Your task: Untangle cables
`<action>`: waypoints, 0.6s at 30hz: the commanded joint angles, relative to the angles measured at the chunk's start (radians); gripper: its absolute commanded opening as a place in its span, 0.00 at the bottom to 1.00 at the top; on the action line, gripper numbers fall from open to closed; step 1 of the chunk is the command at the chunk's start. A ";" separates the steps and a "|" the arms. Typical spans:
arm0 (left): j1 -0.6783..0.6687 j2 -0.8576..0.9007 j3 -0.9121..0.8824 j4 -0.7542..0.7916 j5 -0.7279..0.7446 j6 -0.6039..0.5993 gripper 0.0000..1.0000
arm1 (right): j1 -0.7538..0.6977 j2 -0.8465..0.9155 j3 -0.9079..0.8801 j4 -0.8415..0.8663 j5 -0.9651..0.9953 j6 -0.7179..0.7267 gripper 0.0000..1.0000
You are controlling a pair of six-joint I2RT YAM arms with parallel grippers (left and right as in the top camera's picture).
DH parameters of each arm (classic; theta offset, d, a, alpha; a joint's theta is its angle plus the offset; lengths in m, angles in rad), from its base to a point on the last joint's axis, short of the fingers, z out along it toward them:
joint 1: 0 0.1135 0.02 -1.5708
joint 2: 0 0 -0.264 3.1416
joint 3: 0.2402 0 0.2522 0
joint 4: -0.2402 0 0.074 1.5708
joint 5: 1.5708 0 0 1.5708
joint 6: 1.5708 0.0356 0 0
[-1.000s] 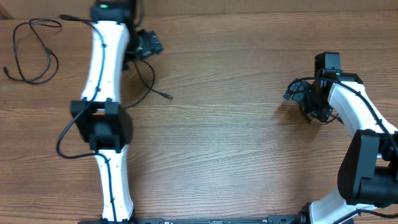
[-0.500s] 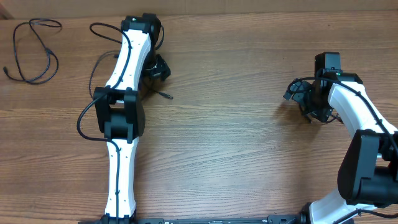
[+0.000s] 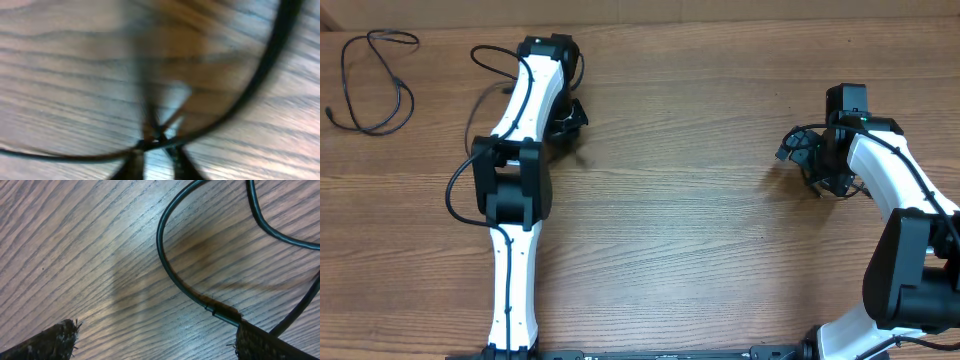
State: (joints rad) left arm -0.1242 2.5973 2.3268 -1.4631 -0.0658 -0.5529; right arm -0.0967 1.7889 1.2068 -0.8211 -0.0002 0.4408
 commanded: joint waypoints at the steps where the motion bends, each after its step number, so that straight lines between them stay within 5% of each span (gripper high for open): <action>1: 0.032 0.053 -0.106 0.064 -0.058 0.043 0.04 | 0.004 -0.002 -0.009 0.005 -0.002 0.001 1.00; 9: 0.122 0.053 -0.092 0.206 -0.313 0.157 0.04 | 0.004 -0.002 -0.009 0.005 -0.002 0.001 1.00; 18: 0.250 0.053 -0.089 0.543 -0.303 0.465 0.04 | 0.004 -0.002 -0.009 0.005 -0.002 0.001 1.00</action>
State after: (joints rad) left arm 0.0410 2.5744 2.2631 -0.9894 -0.2634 -0.2447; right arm -0.0967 1.7889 1.2068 -0.8215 -0.0002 0.4408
